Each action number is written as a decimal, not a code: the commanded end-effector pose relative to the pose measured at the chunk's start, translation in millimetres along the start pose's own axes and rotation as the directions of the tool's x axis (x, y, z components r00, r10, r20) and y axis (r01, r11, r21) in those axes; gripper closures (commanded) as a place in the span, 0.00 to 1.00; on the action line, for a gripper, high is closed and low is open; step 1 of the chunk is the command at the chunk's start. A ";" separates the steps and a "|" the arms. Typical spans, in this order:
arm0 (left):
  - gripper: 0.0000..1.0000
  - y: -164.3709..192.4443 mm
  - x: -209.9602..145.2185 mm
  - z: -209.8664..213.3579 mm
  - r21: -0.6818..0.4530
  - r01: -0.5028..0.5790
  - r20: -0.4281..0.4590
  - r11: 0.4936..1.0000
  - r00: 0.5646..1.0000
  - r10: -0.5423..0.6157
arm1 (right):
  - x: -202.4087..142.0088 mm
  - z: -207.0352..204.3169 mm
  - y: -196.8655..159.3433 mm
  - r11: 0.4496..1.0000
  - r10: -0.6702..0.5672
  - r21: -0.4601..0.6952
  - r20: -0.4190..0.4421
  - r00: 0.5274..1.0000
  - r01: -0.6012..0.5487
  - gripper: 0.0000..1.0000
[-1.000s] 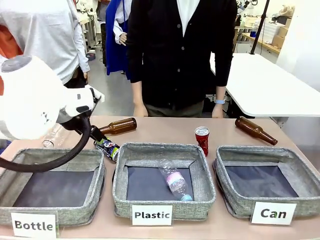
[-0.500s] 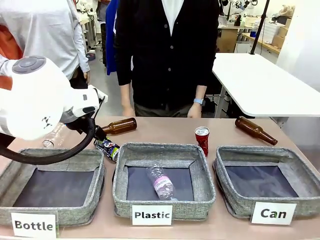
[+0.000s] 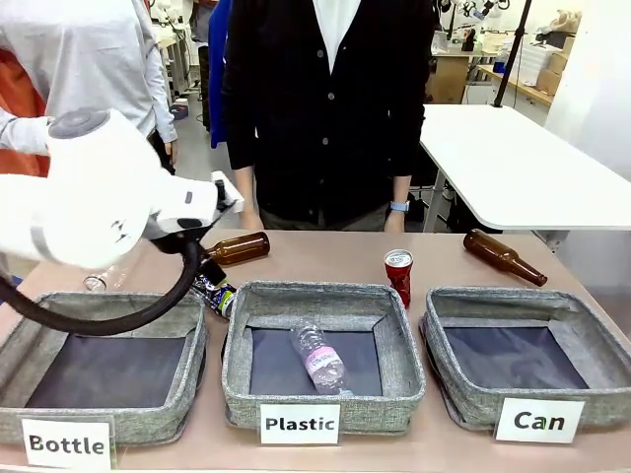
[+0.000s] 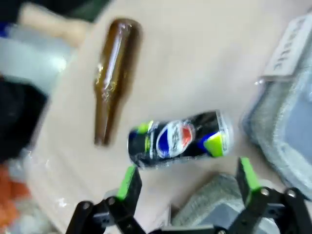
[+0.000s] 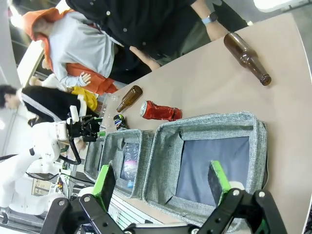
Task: Sort the can waste into the basket.
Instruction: Pick up the can waste from the table and place it in the right Fabric basket.
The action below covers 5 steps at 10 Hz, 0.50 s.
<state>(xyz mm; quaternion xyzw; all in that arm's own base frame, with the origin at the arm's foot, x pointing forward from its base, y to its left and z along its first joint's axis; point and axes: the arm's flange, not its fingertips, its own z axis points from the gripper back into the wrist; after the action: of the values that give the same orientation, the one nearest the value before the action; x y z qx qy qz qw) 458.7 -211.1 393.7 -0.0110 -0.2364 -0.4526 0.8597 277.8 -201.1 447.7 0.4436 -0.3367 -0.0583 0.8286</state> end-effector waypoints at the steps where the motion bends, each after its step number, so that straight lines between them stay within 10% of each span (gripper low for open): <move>1: 0.00 35.1 10.9 11.5 -0.141 0.507 0.133 0.851 0.861 -0.491 | 3.3 -0.5 -1.7 0.999 0.024 0.022 0.022 0.999 -0.025 0.00; 5: 0.00 30.5 19.9 3.0 -0.172 0.880 0.218 0.443 0.472 -0.854 | 3.3 -0.5 -1.7 0.999 0.024 0.022 0.022 0.999 -0.025 0.00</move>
<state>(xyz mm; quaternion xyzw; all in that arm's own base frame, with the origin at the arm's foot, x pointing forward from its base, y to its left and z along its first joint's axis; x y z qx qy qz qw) 476.9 -232.8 421.8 -0.0268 -0.1964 -0.7646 0.6133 277.7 -201.3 447.7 0.4435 -0.3367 -0.0584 0.8286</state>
